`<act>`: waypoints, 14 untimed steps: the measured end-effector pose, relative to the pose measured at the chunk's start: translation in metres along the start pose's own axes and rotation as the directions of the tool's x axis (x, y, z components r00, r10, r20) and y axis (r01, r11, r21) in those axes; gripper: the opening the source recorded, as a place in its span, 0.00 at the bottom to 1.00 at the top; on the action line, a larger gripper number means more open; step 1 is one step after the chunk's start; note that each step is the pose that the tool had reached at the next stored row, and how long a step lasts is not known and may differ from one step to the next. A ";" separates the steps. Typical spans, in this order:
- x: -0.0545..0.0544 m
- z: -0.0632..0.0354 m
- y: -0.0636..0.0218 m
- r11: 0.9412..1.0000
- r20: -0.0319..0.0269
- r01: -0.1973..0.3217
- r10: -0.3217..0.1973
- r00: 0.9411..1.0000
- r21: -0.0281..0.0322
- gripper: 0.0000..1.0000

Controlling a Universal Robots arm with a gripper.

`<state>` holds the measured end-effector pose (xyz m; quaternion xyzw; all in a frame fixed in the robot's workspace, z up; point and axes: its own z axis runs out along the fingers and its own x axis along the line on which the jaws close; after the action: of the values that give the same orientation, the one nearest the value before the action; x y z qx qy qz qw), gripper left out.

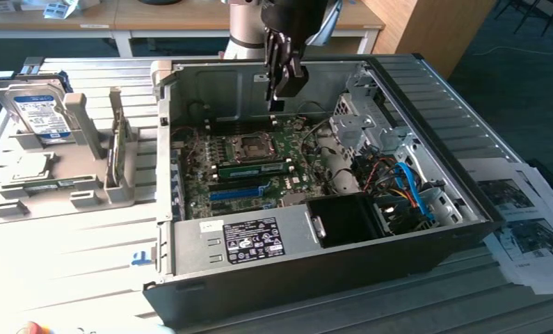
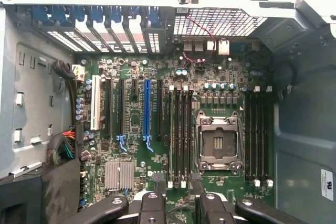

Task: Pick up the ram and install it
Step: 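Insert the ram into the slot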

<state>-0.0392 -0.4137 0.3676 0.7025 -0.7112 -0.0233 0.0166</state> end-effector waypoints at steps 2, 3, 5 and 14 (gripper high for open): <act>0.000 0.0005 0.0000 1.000 0.000 0.000 0.000 1.000 0.000 0.31; 0.000 0.0013 -0.0001 1.000 0.000 0.000 0.000 1.000 0.000 0.31; 0.000 0.0039 -0.0002 1.000 0.000 0.000 0.000 1.000 0.000 0.31; 0.000 0.0159 -0.0009 1.000 -0.001 0.000 0.000 1.000 0.000 0.31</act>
<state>-0.0392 -0.4137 0.3517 0.7025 -0.7112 -0.0230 0.0169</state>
